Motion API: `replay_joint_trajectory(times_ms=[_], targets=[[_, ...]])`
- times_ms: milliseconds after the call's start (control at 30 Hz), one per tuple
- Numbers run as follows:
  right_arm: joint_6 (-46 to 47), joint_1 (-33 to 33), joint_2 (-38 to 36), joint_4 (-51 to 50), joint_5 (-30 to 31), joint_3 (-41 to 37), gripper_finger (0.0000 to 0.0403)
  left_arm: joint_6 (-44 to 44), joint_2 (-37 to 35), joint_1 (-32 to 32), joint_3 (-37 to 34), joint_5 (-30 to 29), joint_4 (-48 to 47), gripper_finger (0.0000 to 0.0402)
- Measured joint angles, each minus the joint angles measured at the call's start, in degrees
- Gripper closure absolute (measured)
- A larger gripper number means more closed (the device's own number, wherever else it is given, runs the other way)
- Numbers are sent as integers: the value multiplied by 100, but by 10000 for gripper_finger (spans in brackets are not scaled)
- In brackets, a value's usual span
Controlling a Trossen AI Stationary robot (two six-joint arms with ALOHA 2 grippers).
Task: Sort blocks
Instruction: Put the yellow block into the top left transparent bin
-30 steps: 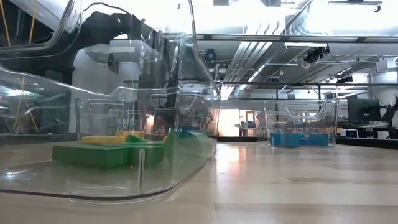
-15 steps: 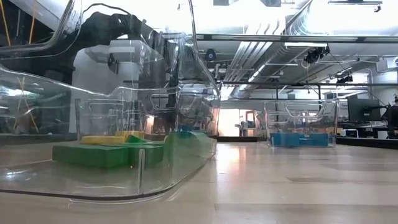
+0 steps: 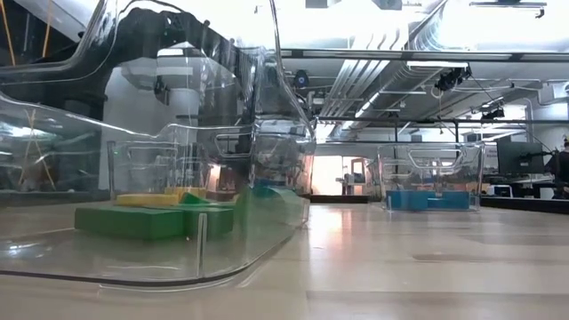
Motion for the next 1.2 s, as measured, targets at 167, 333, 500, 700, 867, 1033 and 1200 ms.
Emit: replay_joint_trajectory(times_ms=[167, 333, 500, 700, 867, 1033, 1200], targets=[[-114, 0, 0, 2, 2, 0, 402, 505, -41, -83, -74, 100, -494, 325], [-116, 0, 0, 8, 4, 0, 402, 571, -397, -53, -88, 35, -278, 326], [-194, 0, -2, 30, 66, 0, 402, 571, -1080, 21, -75, 36, 1, 326], [-269, -1, -2, 77, 298, 0, 402, 575, -2033, 0, -72, 42, 302, 326], [-422, -2, -4, 175, 304, 0, 402, 676, -2762, -69, -75, -531, 271, 326], [-584, -1, -4, 253, 286, 0, 402, 669, -3422, -72, -75, -1070, -20, 326], [-673, -2, -4, 269, 282, 0, 402, 491, -3953, -68, -115, -1483, -430, 326]])
